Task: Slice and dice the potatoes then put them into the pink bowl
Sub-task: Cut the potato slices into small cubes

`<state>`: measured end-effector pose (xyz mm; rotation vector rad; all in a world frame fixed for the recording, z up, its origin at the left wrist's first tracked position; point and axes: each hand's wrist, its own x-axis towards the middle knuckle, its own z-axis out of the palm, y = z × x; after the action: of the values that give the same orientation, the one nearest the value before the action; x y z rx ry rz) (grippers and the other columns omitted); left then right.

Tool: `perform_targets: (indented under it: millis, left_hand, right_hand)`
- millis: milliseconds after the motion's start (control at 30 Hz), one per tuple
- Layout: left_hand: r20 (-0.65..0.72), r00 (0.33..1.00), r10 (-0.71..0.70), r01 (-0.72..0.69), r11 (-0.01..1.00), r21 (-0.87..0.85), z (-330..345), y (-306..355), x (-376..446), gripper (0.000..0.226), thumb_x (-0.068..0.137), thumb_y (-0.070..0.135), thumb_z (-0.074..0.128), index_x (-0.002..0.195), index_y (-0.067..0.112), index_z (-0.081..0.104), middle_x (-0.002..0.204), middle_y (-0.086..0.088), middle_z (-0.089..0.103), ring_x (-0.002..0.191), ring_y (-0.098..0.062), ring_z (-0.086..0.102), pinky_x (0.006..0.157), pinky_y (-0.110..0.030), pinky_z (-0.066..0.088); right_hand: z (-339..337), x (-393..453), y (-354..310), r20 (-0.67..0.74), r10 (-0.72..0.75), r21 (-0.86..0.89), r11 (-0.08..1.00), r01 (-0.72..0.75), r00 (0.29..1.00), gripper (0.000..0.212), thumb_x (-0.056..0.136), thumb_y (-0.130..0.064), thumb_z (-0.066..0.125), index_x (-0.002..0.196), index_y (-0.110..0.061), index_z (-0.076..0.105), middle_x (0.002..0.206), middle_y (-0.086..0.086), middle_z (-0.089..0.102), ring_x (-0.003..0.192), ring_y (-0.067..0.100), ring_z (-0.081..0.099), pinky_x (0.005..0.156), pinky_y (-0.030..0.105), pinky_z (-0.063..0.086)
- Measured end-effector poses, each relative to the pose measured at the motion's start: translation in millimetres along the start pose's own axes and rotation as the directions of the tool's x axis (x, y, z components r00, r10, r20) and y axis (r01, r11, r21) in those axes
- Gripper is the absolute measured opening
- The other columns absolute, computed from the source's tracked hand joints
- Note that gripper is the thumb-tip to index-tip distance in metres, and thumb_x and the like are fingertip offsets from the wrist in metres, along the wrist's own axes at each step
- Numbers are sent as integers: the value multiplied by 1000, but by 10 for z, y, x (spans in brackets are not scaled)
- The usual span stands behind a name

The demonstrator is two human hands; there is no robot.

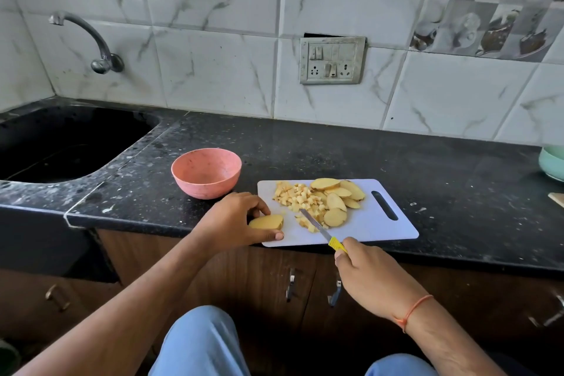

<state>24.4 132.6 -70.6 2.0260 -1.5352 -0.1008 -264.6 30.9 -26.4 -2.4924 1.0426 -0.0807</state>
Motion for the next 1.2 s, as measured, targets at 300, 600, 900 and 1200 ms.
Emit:
perform_targets:
  millis: [300,600,900,1200]
  left_hand:
    - [-3,1000,-15,14,990,-142,-19,-98,-109,48,75,59,89,117,39,78,98,20,67,93,-7,59,75,-20,48]
    - [-20,995,-99,93,974,-207,32,-85,-96,53,65,67,91,109,40,80,95,26,69,90,-4,63,75,-28,54]
    - [-20,994,-104,98,976,-196,26,-54,-94,60,60,74,90,108,39,80,93,27,70,90,-2,64,73,-24,53]
    - [-24,990,-137,128,965,-231,33,-26,-98,50,60,66,95,100,39,81,92,31,71,87,-2,65,70,-23,52]
  right_hand:
    - [127,207,-154,-173,-127,-179,979,95,977,34,106,-52,38,92,-27,56,71,-6,59,68,14,60,57,32,52]
    - [166,297,-154,-201,-78,-234,972,30,976,31,108,-47,37,92,-28,56,72,-7,57,67,13,58,56,28,45]
    - [187,290,-203,-193,-62,-203,979,23,979,29,109,-44,37,90,-27,51,71,-6,57,67,13,57,57,28,44]
    - [268,202,-388,-229,-151,-127,984,125,962,16,111,-36,34,114,-27,47,69,-7,53,61,12,50,48,27,24]
